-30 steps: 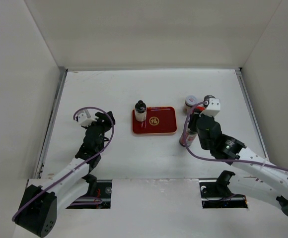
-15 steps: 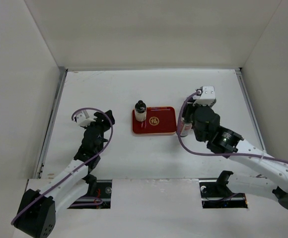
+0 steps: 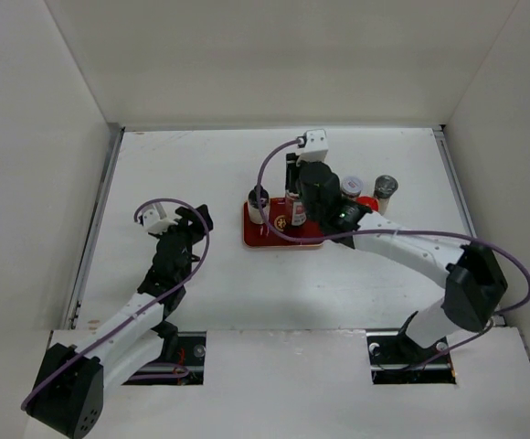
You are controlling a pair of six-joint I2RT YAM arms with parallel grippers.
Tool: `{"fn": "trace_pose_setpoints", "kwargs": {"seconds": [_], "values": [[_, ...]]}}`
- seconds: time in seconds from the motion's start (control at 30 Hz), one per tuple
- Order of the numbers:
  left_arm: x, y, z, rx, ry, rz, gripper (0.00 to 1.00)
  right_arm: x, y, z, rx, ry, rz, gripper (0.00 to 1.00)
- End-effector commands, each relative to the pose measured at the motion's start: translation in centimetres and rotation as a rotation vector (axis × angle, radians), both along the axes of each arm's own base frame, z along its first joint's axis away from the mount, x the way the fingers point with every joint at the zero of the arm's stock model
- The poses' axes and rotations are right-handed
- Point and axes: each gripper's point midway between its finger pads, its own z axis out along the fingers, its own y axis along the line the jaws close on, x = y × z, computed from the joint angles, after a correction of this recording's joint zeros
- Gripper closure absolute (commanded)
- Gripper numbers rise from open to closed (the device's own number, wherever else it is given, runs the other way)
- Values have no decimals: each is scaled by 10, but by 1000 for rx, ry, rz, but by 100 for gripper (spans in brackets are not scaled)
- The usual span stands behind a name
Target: Organize the condiment bottles
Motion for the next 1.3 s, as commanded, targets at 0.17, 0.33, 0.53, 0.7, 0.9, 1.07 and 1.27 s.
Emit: {"fn": "trace_pose_setpoints", "kwargs": {"seconds": [0.17, 0.33, 0.53, 0.7, 0.9, 1.07, 1.27], "values": [[1, -3, 9, -29, -46, -13, 33, 34, 30, 69, 179, -185, 31, 80], [0, -4, 11, -35, -56, -17, 33, 50, 32, 58, 173, -179, 22, 79], [1, -4, 7, -30, -45, -17, 32, 59, 38, 42, 175, -154, 21, 80], [2, -7, 9, -33, -50, -26, 33, 62, 39, 39, 206, -161, 14, 79], [2, -7, 8, -32, -51, -26, 32, 65, 40, 26, 204, -150, 6, 69], [2, -7, 8, -31, -50, -26, 32, 61, 35, 8, 186, -122, -9, 37], [4, -10, 3, -25, -33, -31, 32, 39, 15, 40, 233, -160, -7, 15]]}}
